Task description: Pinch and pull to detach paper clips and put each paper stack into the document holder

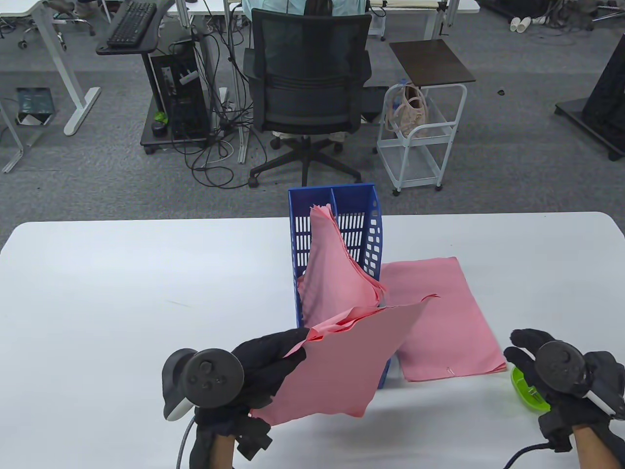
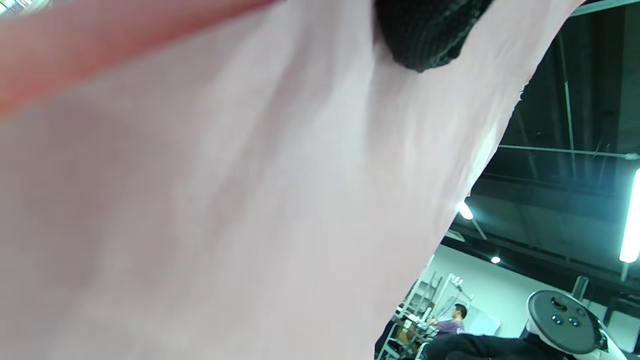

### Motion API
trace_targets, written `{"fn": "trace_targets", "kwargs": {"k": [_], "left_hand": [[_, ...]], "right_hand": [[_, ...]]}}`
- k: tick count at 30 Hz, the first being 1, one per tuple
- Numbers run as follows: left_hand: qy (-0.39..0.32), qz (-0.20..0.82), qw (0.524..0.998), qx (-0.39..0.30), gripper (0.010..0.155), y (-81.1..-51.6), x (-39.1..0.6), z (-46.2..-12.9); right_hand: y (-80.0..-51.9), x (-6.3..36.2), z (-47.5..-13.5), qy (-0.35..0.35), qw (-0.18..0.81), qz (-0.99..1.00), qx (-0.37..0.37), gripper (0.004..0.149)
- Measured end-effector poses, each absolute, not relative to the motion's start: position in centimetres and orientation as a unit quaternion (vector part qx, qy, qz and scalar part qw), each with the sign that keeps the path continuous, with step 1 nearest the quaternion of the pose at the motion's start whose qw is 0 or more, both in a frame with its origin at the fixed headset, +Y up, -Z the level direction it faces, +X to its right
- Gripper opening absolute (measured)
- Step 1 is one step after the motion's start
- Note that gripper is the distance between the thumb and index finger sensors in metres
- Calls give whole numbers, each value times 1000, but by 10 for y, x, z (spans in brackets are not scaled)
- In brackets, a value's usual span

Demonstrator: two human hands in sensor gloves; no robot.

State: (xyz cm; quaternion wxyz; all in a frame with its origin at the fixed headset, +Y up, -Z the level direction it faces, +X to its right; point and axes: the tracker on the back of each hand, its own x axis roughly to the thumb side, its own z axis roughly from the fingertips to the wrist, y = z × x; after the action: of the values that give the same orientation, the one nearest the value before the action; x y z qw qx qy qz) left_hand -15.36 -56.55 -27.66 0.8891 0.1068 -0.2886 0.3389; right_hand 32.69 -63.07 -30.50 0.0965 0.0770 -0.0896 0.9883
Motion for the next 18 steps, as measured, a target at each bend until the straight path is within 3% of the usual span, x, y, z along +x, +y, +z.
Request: {"fn": "trace_targets", "kwargs": {"k": [5,8,11,13,15,18], "left_hand": [[-320,389,859,91,43,-569,-152,-281],[-346,416,837,79,42,-571,-150,-281],[-372,441,813,73,42,-571,-150,-282],[-385,451,803,58,42,-571,-149,-282],[-394,453,798,49,42,-571,-149,-283],[-389,458,798,48,42,-572,-150,-283]], "right_hand": [[-601,271,-292,-134,213,935,248,64],[-595,241,-292,-114,263,902,322,85],[-592,220,-298,-85,317,862,387,91],[-592,210,-300,-60,367,823,430,85],[-591,200,-299,-42,404,769,494,69],[-591,190,-292,-19,405,752,520,53]]}}
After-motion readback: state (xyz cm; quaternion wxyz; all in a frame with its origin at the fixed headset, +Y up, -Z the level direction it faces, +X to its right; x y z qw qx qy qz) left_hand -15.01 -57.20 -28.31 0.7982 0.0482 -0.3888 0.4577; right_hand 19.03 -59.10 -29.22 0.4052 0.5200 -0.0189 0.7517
